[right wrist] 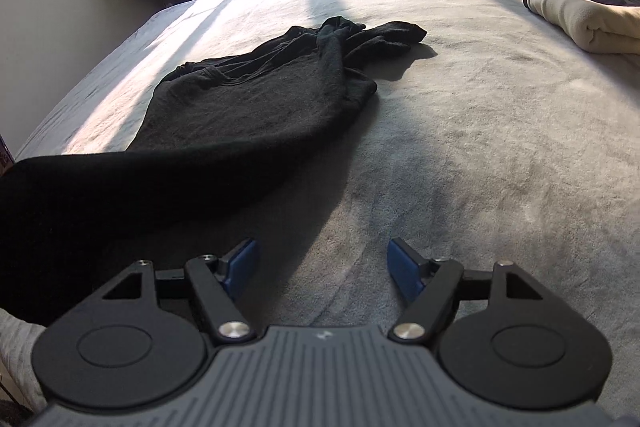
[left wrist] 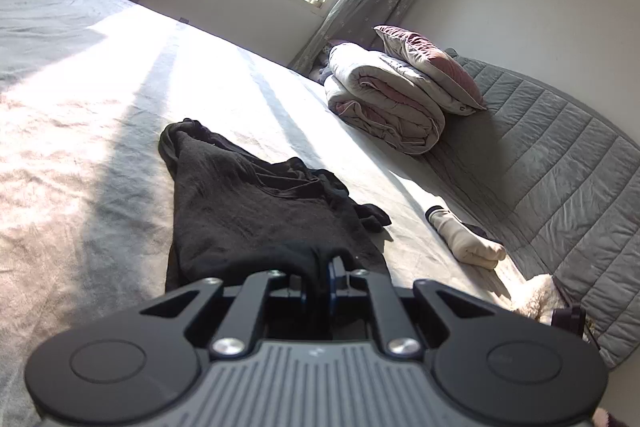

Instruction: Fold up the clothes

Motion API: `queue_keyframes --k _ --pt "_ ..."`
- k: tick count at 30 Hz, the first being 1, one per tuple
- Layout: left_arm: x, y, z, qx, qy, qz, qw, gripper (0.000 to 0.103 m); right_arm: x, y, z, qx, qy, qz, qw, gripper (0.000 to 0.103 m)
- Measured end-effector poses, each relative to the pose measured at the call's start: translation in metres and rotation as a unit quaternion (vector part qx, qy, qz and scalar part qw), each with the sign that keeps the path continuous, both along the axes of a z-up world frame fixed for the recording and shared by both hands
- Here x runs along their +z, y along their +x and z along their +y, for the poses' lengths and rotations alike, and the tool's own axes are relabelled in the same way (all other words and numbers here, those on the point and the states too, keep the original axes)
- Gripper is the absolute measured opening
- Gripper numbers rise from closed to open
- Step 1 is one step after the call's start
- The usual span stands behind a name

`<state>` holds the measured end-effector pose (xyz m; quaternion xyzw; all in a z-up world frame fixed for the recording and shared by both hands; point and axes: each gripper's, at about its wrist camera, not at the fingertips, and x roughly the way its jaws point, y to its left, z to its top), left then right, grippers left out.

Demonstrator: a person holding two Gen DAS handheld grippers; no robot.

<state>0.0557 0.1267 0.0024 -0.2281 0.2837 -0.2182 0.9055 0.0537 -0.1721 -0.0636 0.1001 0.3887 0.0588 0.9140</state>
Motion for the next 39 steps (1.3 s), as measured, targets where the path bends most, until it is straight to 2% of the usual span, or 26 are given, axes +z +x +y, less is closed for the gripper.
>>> queue_keyframes --k 4,7,10,14,16,19,21,25,27,32,39 --pt "0.007 0.028 0.014 0.020 -0.025 -0.002 0.9995 0.009 0.004 0.013 0.025 0.040 -0.025 0.002 0.999 0.075" --pt "0.003 0.043 0.024 0.058 -0.003 0.012 0.9982 0.009 0.009 0.039 0.042 0.042 -0.057 0.011 0.997 0.075" --pt "-0.007 0.057 0.039 0.089 -0.012 0.045 0.9950 0.009 0.013 0.069 0.049 0.034 -0.053 0.022 0.998 0.075" --pt "-0.019 0.072 0.050 0.124 0.022 0.066 0.9898 0.009 0.015 0.096 0.055 0.021 -0.062 0.015 0.998 0.075" --pt "-0.030 0.078 0.055 0.130 0.019 0.095 0.9868 0.009 0.011 0.105 0.056 0.013 -0.068 0.008 0.998 0.075" --pt "-0.041 0.082 0.059 0.127 0.015 0.125 0.9839 0.011 0.006 0.112 0.059 0.009 -0.067 0.021 0.997 0.072" --pt "-0.044 0.081 0.060 0.115 0.015 0.138 0.9836 0.016 0.008 0.106 0.056 0.001 -0.046 0.023 0.999 0.071" --pt "-0.044 0.073 0.067 0.103 0.029 0.140 0.9843 0.033 0.011 0.085 0.042 0.002 0.006 0.027 1.000 0.071" --pt "-0.046 0.068 0.075 0.101 0.030 0.144 0.9839 0.034 0.010 0.075 0.037 0.015 0.010 0.024 1.000 0.072" --pt "-0.052 0.057 0.089 0.087 0.032 0.151 0.9842 0.035 0.001 0.057 0.037 0.069 -0.015 -0.006 0.997 0.074" --pt "-0.060 0.055 0.090 0.075 0.047 0.153 0.9842 0.035 -0.013 0.059 0.071 0.126 -0.109 -0.048 0.985 0.076"
